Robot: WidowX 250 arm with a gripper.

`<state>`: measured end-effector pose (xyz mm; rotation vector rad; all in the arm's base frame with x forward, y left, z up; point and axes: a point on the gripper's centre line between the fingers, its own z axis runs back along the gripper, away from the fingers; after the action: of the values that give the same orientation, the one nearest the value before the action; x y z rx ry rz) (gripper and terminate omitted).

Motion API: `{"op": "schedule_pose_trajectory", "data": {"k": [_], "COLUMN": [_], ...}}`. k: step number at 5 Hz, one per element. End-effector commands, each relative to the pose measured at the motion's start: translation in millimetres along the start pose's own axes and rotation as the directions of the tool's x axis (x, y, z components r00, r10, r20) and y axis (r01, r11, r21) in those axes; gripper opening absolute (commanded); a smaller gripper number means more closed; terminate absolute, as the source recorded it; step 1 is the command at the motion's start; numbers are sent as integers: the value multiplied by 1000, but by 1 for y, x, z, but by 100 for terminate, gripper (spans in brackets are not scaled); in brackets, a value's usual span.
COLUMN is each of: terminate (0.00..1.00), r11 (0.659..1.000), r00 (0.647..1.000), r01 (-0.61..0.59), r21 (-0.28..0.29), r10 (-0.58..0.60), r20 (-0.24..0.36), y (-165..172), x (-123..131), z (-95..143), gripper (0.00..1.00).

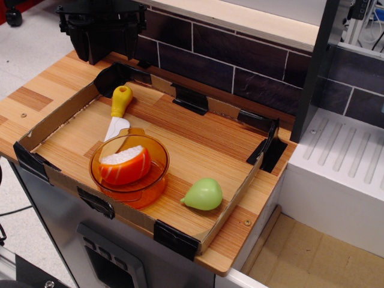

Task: Take sushi out of pot

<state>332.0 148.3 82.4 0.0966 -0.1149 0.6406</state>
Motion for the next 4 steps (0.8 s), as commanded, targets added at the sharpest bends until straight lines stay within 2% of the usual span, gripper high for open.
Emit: {"op": "schedule_pose_trajectory", "data": {"k": [1, 2, 3, 4], "terminate": [0, 0, 0, 0], "r11": [1000, 969, 878, 734], "r00": [1000, 970, 881, 737], "r01": [0, 243, 473, 676], "r21": [0, -46, -69, -73], "r10": [0, -242, -470, -668], "r20": [0, 20, 56, 105], "y": [0, -14, -25, -34], "x": [0, -2, -12, -31], "z": [0, 5, 14, 27], "gripper": [100, 100, 100, 100]}}
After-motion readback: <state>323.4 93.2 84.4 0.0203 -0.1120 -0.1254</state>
